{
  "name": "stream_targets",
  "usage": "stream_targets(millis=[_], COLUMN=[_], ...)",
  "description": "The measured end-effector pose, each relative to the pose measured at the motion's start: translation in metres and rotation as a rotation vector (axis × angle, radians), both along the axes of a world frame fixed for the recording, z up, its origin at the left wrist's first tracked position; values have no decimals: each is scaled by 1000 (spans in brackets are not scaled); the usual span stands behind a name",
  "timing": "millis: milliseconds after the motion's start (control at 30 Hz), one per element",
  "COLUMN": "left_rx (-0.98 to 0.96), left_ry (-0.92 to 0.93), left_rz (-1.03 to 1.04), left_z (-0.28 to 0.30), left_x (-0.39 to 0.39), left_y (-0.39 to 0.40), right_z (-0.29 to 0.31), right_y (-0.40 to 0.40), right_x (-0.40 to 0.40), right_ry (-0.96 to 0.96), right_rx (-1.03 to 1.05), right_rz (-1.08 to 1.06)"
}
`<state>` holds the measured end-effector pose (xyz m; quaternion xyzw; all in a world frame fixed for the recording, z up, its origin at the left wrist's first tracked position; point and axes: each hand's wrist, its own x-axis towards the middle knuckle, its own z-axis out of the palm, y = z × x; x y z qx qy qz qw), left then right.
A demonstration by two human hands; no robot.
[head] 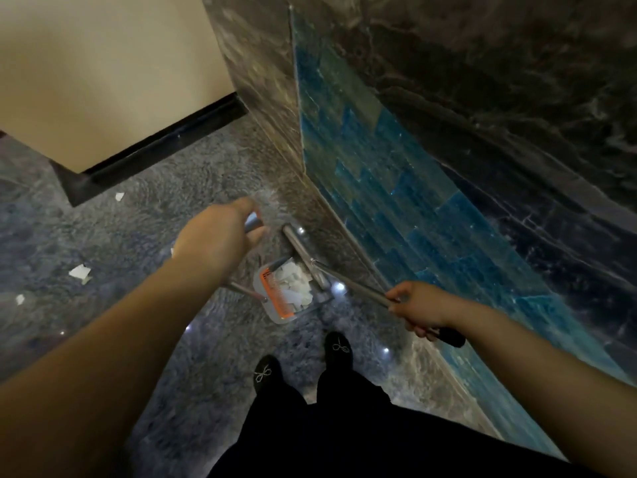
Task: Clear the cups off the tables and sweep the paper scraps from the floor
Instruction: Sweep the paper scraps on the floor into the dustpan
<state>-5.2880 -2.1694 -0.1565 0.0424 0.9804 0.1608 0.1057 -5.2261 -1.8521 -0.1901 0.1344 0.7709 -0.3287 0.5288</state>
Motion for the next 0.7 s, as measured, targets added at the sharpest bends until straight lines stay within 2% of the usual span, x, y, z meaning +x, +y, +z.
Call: stream_targets(millis=[267, 467, 700], left_rx=[84, 41, 27], left_ry=[40, 101, 121], left_rz=[307, 568, 769], left_z=[13, 19, 18], left_x=[42, 77, 100], left_y=[-57, -122, -200], right_z=[20, 18, 3], right_y=[-45, -109, -201], right_x=[-43, -73, -99], right_ry=[100, 146, 159], right_rx=[4, -21, -10], right_rz=[185, 289, 289])
